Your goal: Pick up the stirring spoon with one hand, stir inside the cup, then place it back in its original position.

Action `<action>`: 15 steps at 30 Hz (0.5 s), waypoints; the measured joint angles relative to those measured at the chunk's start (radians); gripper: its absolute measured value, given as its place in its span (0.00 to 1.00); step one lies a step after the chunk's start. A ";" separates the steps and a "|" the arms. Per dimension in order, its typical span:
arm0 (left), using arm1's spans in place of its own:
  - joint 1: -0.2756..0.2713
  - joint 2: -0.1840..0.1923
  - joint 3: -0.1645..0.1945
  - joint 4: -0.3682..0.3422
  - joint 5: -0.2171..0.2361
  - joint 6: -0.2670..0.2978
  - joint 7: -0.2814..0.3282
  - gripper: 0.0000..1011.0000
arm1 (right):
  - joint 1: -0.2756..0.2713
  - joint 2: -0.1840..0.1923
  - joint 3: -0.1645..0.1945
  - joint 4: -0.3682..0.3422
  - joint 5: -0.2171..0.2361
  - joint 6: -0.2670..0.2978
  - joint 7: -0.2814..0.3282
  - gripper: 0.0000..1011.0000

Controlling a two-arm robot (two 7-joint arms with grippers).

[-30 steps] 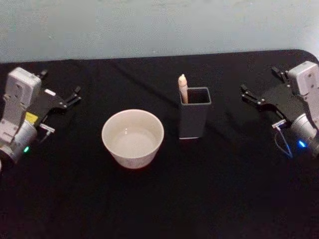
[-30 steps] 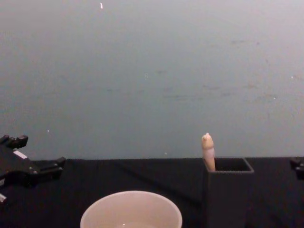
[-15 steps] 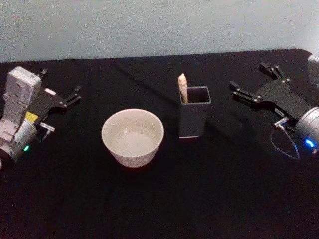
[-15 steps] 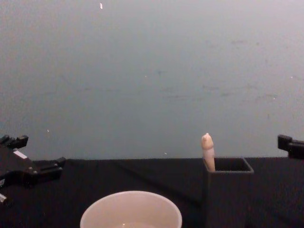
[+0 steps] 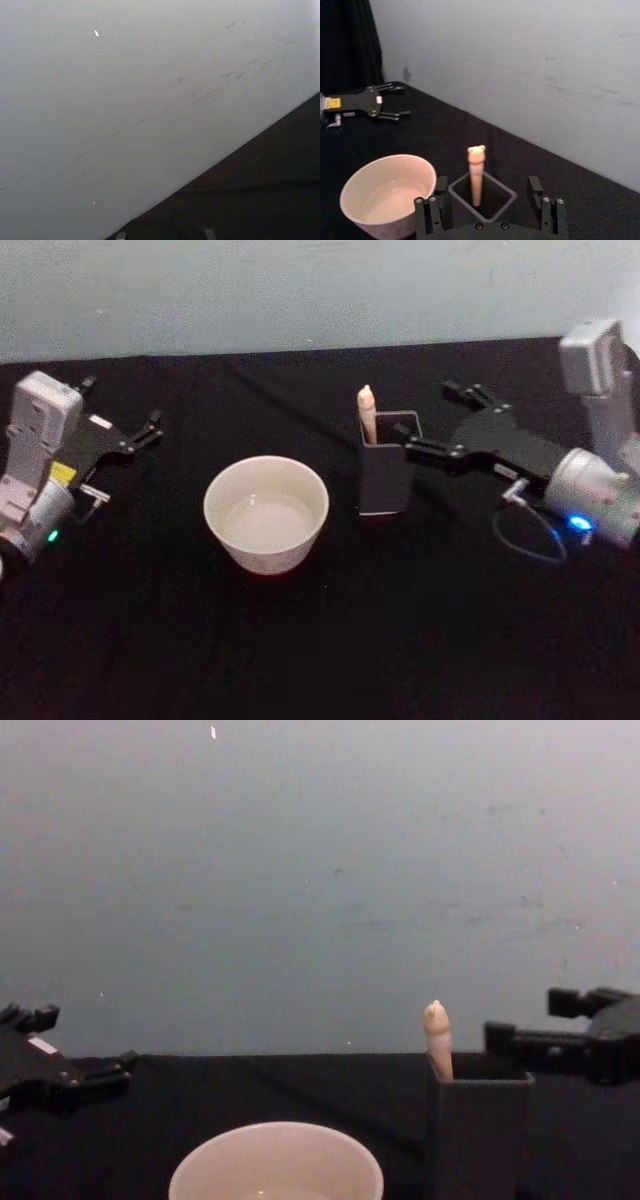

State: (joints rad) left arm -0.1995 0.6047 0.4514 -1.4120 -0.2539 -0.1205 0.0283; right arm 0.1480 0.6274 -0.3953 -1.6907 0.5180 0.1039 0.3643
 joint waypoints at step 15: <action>0.000 0.000 0.000 0.000 0.000 0.000 0.000 0.99 | 0.125 -0.134 -0.064 0.143 -0.101 0.043 0.005 0.99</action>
State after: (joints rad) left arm -0.1996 0.6047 0.4514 -1.4120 -0.2539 -0.1206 0.0283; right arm 0.2734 0.4929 -0.4592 -1.5473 0.4167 0.1467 0.3697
